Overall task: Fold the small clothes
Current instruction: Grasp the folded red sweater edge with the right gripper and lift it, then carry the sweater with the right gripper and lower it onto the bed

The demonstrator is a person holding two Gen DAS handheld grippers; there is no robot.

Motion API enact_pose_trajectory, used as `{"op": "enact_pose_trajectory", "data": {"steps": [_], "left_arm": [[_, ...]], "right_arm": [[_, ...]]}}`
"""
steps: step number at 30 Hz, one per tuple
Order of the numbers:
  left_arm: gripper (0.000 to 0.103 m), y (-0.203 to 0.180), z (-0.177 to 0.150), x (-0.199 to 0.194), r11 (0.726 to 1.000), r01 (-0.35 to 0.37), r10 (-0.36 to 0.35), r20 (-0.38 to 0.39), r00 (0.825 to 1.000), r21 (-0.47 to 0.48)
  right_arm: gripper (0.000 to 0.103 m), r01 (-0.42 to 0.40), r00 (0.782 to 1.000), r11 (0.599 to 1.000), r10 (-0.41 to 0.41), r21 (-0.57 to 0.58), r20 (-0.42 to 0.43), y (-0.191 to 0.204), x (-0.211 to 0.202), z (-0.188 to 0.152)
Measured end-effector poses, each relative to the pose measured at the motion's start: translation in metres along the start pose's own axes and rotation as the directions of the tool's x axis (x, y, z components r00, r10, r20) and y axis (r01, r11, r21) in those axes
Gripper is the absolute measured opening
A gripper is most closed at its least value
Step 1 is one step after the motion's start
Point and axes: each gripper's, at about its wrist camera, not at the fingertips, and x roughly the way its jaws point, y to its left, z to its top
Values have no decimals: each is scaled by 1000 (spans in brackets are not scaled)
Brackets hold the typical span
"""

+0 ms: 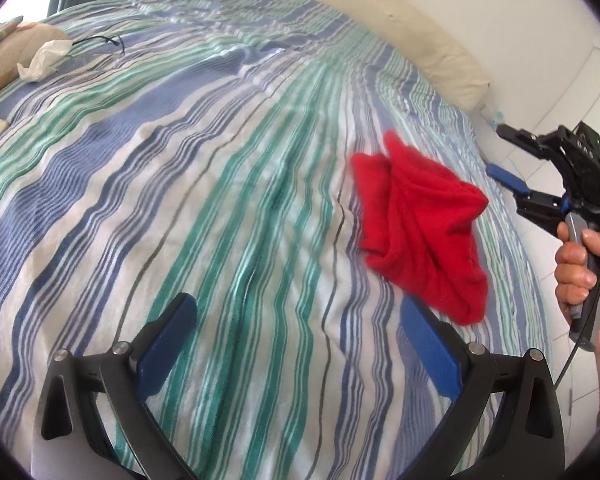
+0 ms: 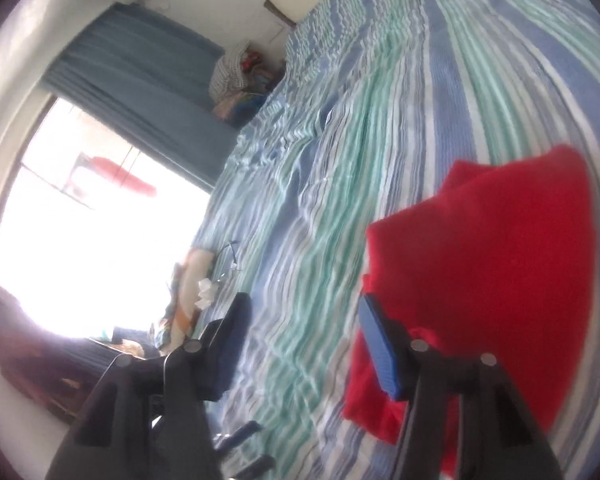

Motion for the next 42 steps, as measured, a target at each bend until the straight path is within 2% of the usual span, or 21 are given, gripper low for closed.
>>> {"op": "enact_pose_trajectory", "data": {"steps": [3, 5, 7, 10, 12, 13, 14, 15, 17, 19, 22, 24, 26, 27, 28, 30, 32, 35, 37, 40, 42], "left_arm": [[102, 0, 0, 0, 1000, 15, -15, -3, 1000, -13], [102, -4, -1, 3, 1000, 8, -8, -5, 1000, 0], [102, -8, -3, 5, 1000, -5, 5, -3, 1000, 20], [102, -8, -5, 8, 998, -42, 41, 4, 999, 44], [102, -5, -6, 10, 997, -56, 56, 5, 998, 44], [102, -3, -6, 10, 998, -57, 57, 6, 998, 40], [102, -2, -6, 9, 998, -55, 55, 7, 998, 35], [102, -1, -5, 8, 998, -52, 51, 8, 999, 32], [102, -2, -4, 7, 998, -44, 44, 11, 999, 35], [102, -5, -4, 7, 998, -36, 36, 13, 999, 47], [102, -13, -8, 13, 997, -21, 20, 6, 1000, 79], [102, -19, -12, 18, 994, -13, 13, -4, 1000, 107], [102, -25, -18, 20, 990, -19, 21, -9, 1000, 142], [102, -26, -20, 19, 988, -20, 22, -17, 1000, 155], [102, -28, -21, 16, 988, -2, 7, -31, 999, 157], [102, -32, -14, 9, 986, 109, -103, -56, 993, 128], [102, -46, 9, 11, 975, 206, -200, -74, 977, 83], [102, -86, 56, 33, 959, 272, -260, -131, 957, 83], [102, -113, 80, 63, 962, 242, -220, -172, 960, 123], [102, -127, 99, 115, 976, 55, -16, -186, 982, 209], [101, -114, 97, 145, 970, -53, 107, -222, 969, 235]], "right_arm": [[56, 195, 977, 978, -188, -71, 96, -17, -38, -7], [55, 282, 958, 957, -277, -72, 67, -35, -35, -15], [52, 278, 961, 955, -277, -108, 24, -39, -15, -28], [51, 184, 980, 956, -196, -227, -32, -21, 40, -66], [51, 181, 965, 933, -230, -312, -128, -10, 83, -98], [51, 214, 954, 899, -277, -382, -117, -1, 93, -111], [51, 236, 950, 867, -300, -439, -82, 8, 91, -120], [51, 233, 952, 860, -297, -454, -75, 13, 85, -120], [51, 192, 969, 896, -239, -401, -70, 15, 55, -115], [54, 160, 986, 917, -164, -367, 21, 16, 8, -112], [67, 264, 963, 886, -220, -381, 154, 7, -36, -115], [67, 282, 959, 897, -260, -340, 110, -21, -32, -118], [68, 252, 959, 935, -277, -248, -67, -61, -5, -129], [68, 262, 956, 933, -286, -245, -68, -70, 0, -139], [68, 265, 961, 925, -277, -272, -6, -66, -8, -147], [70, 246, 968, 928, -249, -281, 28, -57, -27, -154], [71, 207, 978, 946, -205, -251, 37, -55, -47, -158], [76, 215, 974, 953, -193, -214, 119, -61, -76, -153], [80, 209, 970, 967, -186, -148, 154, -73, -86, -136], [80, 180, 965, 984, -175, -6, 195, -99, -88, -101], [80, 145, 971, 985, -159, 92, 176, -121, -78, -80]]}}
